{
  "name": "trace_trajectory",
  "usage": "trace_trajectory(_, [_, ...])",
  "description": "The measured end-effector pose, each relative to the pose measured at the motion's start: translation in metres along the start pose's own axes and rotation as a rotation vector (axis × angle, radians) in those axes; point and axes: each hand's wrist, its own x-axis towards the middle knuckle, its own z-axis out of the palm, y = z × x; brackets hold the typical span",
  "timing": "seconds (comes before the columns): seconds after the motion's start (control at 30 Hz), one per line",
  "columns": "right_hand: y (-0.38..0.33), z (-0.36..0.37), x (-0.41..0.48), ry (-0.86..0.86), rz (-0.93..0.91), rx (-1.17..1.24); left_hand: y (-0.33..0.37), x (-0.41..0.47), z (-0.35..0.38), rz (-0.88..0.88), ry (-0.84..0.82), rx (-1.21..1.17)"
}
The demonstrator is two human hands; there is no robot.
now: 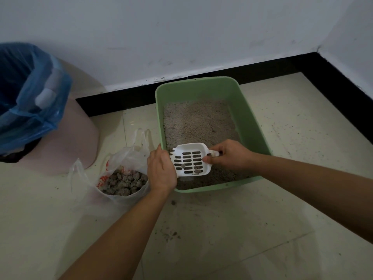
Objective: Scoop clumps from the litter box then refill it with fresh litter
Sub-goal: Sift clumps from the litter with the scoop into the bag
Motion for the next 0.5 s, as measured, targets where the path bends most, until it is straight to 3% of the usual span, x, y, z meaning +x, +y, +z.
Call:
trace_trajectory(0.1, [-0.009, -0.015, 0.001, 0.062, 0.051, 0.053, -0.006, 0.004, -0.014, 0.052, -0.019, 0.139])
trace_trajectory(0.27, [-0.046, -0.035, 0.017, 0.216, 0.057, -0.138, -0.019, 0.022, -0.08, 0.261, 0.23, 0.453])
trace_trajectory(0.37, [-0.087, -0.028, 0.024, 0.269, -0.013, -0.252, -0.031, 0.023, -0.118, 0.141, 0.343, 0.615])
trace_trajectory(0.5, [-0.156, 0.004, 0.029, 0.285, -0.222, -0.711, -0.046, 0.012, -0.149, -0.112, 0.362, 0.554])
